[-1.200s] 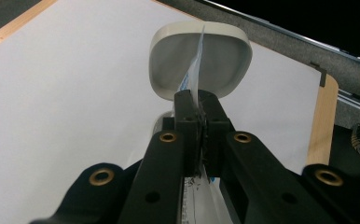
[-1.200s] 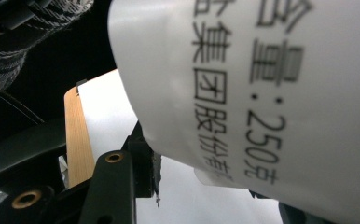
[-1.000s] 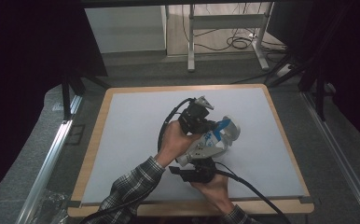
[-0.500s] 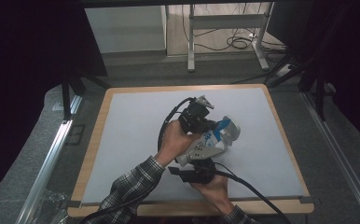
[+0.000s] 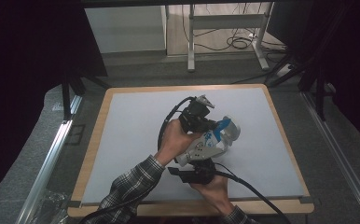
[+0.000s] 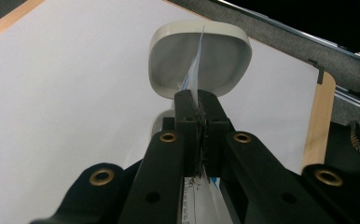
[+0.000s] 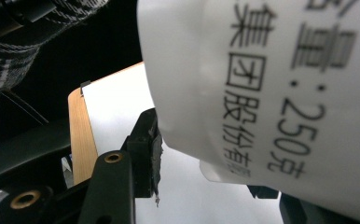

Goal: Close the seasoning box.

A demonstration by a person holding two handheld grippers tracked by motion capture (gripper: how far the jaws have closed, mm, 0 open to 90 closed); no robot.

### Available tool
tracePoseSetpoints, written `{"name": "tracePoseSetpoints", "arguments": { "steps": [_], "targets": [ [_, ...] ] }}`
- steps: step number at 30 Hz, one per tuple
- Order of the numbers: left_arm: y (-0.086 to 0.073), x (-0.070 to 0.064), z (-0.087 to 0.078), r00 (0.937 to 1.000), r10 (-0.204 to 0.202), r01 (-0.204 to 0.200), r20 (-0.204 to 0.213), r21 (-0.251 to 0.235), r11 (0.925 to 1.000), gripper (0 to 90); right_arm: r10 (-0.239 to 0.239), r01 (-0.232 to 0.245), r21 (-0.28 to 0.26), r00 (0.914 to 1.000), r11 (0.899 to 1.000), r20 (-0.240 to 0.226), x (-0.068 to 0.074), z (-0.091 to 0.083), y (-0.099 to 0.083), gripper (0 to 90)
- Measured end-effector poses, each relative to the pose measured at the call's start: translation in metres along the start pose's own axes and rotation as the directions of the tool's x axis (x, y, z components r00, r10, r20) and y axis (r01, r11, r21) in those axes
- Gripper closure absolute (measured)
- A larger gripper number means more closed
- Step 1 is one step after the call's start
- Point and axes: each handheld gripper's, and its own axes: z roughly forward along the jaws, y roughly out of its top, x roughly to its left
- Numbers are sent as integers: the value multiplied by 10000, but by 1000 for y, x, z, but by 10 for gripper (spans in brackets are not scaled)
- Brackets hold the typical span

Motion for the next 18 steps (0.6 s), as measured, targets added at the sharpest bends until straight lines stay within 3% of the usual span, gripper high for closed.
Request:
{"name": "tracePoseSetpoints", "arguments": {
  "steps": [18],
  "targets": [
    [2,-1,-1,10000,46,-46,33,105,9999,884,-13,13,-61,10000,10000,-60,2,-1,1,534]
  ]
}}
